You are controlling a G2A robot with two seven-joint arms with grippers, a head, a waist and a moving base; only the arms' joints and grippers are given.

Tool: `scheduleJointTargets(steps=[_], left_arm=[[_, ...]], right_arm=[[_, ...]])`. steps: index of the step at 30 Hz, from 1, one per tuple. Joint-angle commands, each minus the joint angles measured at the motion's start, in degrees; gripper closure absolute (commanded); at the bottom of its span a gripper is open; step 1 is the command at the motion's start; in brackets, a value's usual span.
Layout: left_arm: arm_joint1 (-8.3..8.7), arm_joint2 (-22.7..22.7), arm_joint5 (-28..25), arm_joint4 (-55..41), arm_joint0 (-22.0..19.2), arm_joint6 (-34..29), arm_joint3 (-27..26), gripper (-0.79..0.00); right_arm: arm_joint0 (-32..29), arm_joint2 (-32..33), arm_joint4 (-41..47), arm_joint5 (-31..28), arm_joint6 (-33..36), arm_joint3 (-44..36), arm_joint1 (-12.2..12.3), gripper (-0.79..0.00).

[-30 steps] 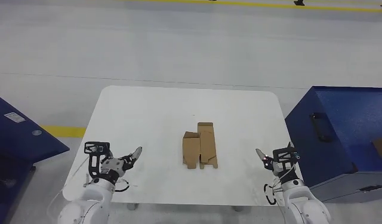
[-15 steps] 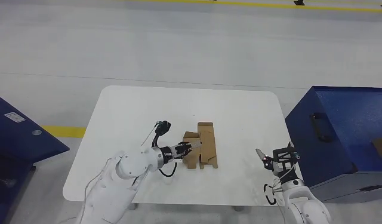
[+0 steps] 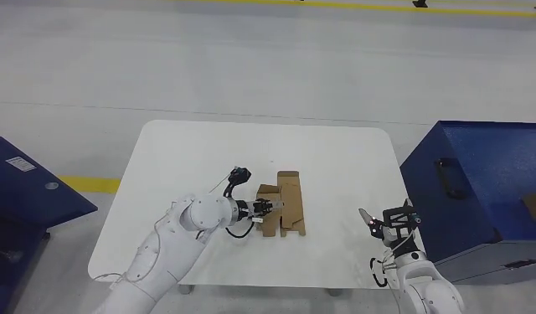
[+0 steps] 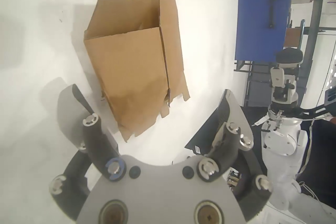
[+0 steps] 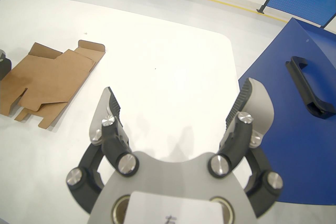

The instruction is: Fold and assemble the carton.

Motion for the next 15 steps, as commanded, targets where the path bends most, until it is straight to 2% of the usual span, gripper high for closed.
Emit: scheduleJointTargets(steps=[1,2,4,5,7,8,9,10,11,15], left_arm=[[-0.44,0.7,-0.1,-0.4,-0.7,-0.3,1.7,-0.767],[-0.69,1.2,0.0,-0.6,-1.1,-0.8,2.5,-0.699],[-1.23,1.9,0.3,-1.3,-2.2,-1.7,4.4,-0.44],[-1.49,2.2,0.4,-1.3,-2.6,-1.2,5.4,-0.388],[-2.02,2.7,0.0,-1.8,-3.2,-0.8,7.2,-0.342],[-2.24,2.9,-0.1,-2.1,-3.6,-0.4,8.2,-0.283],[-2.48,3.0,-0.4,-2.5,-3.8,-0.2,9.0,-0.16],[-2.7,3.1,-1.0,-3.1,-4.1,-0.3,9.8,-0.126],[-2.89,3.1,-1.7,-3.6,-4.4,0.0,10.7,0.0],[-3.54,2.9,-3.8,-5.6,-5.0,0.7,13.5,0.0]], right_arm=[[0.0,0.0,0.0,0.0,0.0,0.0,0.0,-0.785],[0.0,0.0,0.0,0.0,0.0,0.0,0.0,-0.785],[0.0,0.0,0.0,0.0,0.0,0.0,0.0,-0.785],[0.0,0.0,0.0,0.0,0.0,0.0,0.0,-0.785],[0.0,0.0,0.0,0.0,0.0,0.0,0.0,-0.785],[0.0,0.0,0.0,0.0,0.0,0.0,0.0,-0.785],[0.0,0.0,0.0,0.0,0.0,0.0,0.0,-0.785],[0.0,0.0,0.0,0.0,0.0,0.0,0.0,-0.785],[0.0,0.0,0.0,0.0,0.0,0.0,0.0,-0.785],[0.0,0.0,0.0,0.0,0.0,0.0,0.0,-0.785]])
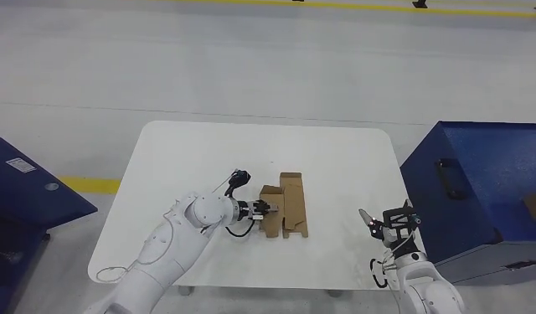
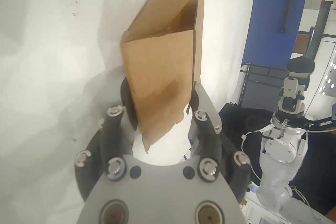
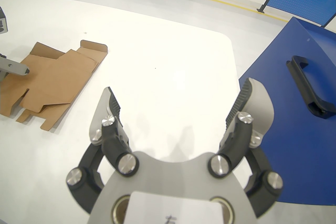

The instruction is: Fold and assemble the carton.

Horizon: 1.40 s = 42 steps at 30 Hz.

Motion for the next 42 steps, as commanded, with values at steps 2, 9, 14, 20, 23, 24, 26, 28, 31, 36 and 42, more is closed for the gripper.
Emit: scheduleJointTargets(steps=[2,9,14,20,23,24,26,28,31,36,42], left_arm=[[-0.33,-0.6,-2.2,-2.4,-0.3,-0.9,1.6,0.0],[0.17,-2.3,-6.5,-3.7,0.8,-2.0,-1.7,0.0],[1.64,-5.2,-6.5,-4.2,3.9,-3.9,-9.3,0.0],[4.45,-10.7,-3.1,-1.7,10.8,-6.1,-23.9,0.0],[5.84,-13.6,-1.1,-0.4,15.2,-7.8,-32.0,0.0],[6.24,-14.5,-0.5,-0.1,16.5,-8.3,-34.5,0.0],[6.97,-16.3,-0.1,0.7,19.1,-9.0,-39.0,0.0],[7.6,-18.1,0.4,1.1,21.2,-9.6,-42.5,0.0],[8.31,-20.1,1.0,1.0,23.7,-10.4,-46.3,0.0],[9.03,-22.0,1.8,-0.6,25.9,-12.5,-48.7,0.0],[9.31,-22.0,1.9,-3.1,25.7,-13.7,-48.0,0.0]], right_arm=[[0.0,0.0,0.0,0.0,0.0,0.0,0.0,-0.785],[0.0,0.0,0.0,0.0,0.0,0.0,0.0,-0.785],[0.0,0.0,0.0,0.0,0.0,0.0,0.0,-0.785],[0.0,0.0,0.0,0.0,0.0,0.0,0.0,-0.785],[0.0,0.0,0.0,0.0,0.0,0.0,0.0,-0.785],[0.1,0.0,0.7,-0.1,-0.1,-0.2,0.0,-0.785],[0.0,1.1,7.8,-4.3,-0.5,-1.0,-0.1,-0.785],[0.2,3.2,16.7,-7.5,1.7,-1.2,-0.2,-0.785],[1.0,5.1,35.8,-14.0,11.0,-0.9,-0.2,-0.785],[5.9,8.2,63.4,-18.9,35.1,3.2,0.7,-0.785],[14.1,6.1,82.7,-21.5,56.8,12.4,1.6,-0.785]])
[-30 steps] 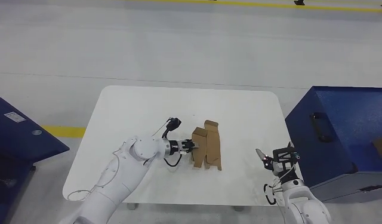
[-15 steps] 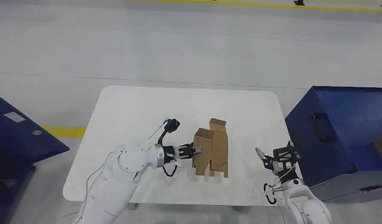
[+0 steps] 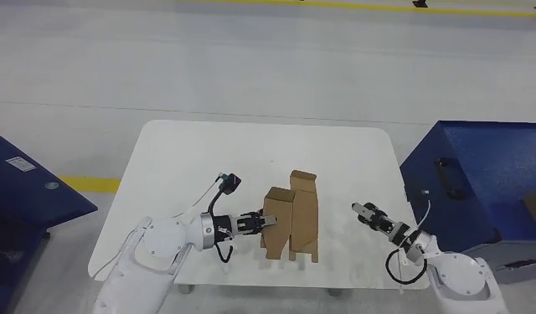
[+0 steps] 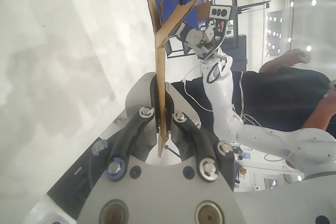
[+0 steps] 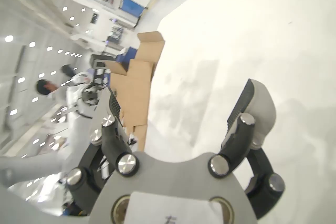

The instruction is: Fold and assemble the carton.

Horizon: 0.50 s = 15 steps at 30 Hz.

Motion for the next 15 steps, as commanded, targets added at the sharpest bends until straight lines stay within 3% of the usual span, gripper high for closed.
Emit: scheduleJointTargets(steps=[1,7,13,15], left_arm=[[0.04,0.3,-0.1,-0.2,-0.1,0.2,0.1,0.0],[0.23,0.9,-0.2,-2.1,-0.2,-0.4,-0.3,0.0],[0.5,1.5,-0.2,-2.9,0.2,-0.8,-0.8,0.0],[0.62,1.5,-0.4,-2.8,0.3,-0.7,-0.8,0.0]], right_arm=[[2.0,-1.5,5.1,-0.4,6.1,2.7,0.1,-0.785],[6.4,-7.5,13.3,-1.8,16.8,7.2,0.1,-0.785],[9.5,-11.2,19.7,0.5,22.7,9.6,0.1,-0.785],[10.2,-11.8,22.5,1.1,25.3,10.1,0.1,-0.274]])
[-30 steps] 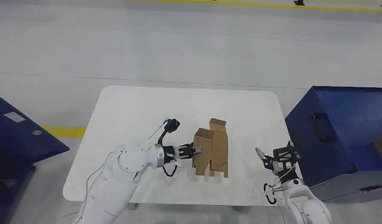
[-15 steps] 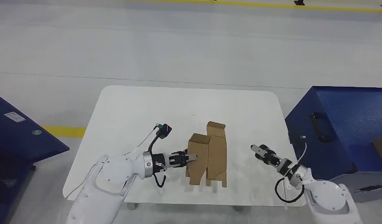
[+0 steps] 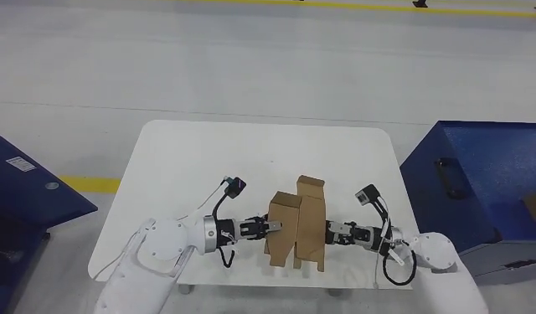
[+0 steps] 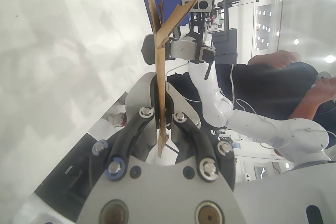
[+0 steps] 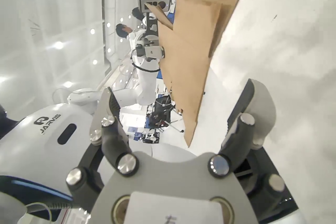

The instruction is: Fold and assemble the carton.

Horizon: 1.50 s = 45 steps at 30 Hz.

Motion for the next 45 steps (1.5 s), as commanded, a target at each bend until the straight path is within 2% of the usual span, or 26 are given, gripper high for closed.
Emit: scheduleJointTargets(steps=[1,2,6,21,22,23,29,33,38,45], left_arm=[[0.13,0.0,-0.1,-0.1,0.2,-0.1,-0.1,0.0],[0.21,-0.1,-0.1,-0.2,0.2,-0.2,-0.1,0.0],[0.52,-0.3,-0.9,-0.5,1.0,-0.4,-0.7,0.0],[1.76,-1.1,-2.1,-4.3,3.4,-4.2,-2.2,0.0],[1.82,-1.1,-2.1,-4.1,3.4,-4.1,-2.3,-0.172],[1.89,-1.2,-1.9,-4.1,3.6,-4.0,-2.4,-0.785],[2.68,-4.0,-1.4,-5.1,4.6,-3.9,-4.2,-0.785],[3.73,-9.0,-0.1,-4.3,6.4,-3.5,-5.7,-0.785],[4.83,-14.4,1.1,-4.6,7.8,-4.7,-5.0,-0.785],[5.32,-15.5,1.7,-4.0,8.3,-4.8,-3.1,-0.785]], right_arm=[[0.5,-0.5,3.0,0.7,2.7,0.5,0.1,-0.068],[0.8,-0.6,4.4,1.2,4.0,0.9,0.1,0.0],[1.8,-1.6,6.9,1.1,6.5,2.8,0.2,0.0],[-0.1,-3.2,2.0,-0.5,-0.6,0.8,0.8,0.0],[-0.2,-3.1,2.1,-0.5,-0.5,0.7,0.8,0.0],[-0.4,-2.9,2.3,-0.4,-0.5,0.6,0.9,0.0],[-0.8,-2.2,3.5,0.6,-1.0,1.1,1.3,0.0],[-0.8,-2.2,3.5,0.6,-1.0,1.1,1.3,0.0],[-0.8,-2.2,3.5,0.6,-1.0,1.1,1.3,0.0],[-0.8,-2.2,3.5,0.6,-1.0,1.1,1.3,0.0]])
